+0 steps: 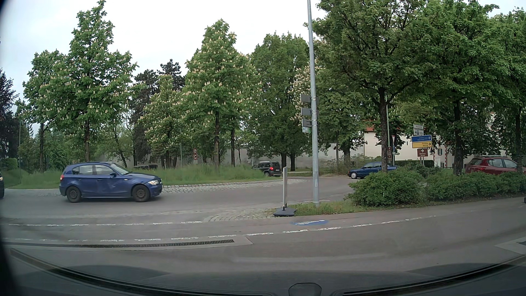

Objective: Follow the waypoints while adhering to traffic rules and regulations

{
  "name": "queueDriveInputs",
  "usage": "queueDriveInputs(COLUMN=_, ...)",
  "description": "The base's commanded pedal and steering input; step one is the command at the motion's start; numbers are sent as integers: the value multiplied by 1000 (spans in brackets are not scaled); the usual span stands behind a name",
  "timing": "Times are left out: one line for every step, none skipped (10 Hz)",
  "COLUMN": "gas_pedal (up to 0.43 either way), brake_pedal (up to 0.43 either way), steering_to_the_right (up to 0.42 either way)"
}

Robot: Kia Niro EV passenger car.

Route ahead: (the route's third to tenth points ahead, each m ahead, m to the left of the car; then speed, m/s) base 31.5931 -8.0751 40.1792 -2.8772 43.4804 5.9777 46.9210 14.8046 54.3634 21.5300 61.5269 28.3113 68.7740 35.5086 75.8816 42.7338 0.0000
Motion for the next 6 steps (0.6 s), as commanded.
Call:
queueDriveInputs(gas_pedal=0, brake_pedal=280, steering_to_the_right=-140)
queueDriveInputs(gas_pedal=0, brake_pedal=280, steering_to_the_right=-140)
queueDriveInputs(gas_pedal=0, brake_pedal=280, steering_to_the_right=-140)
queueDriveInputs(gas_pedal=0, brake_pedal=280, steering_to_the_right=-140)
queueDriveInputs(gas_pedal=0, brake_pedal=280, steering_to_the_right=-140)
queueDriveInputs(gas_pedal=0, brake_pedal=280, steering_to_the_right=-140)
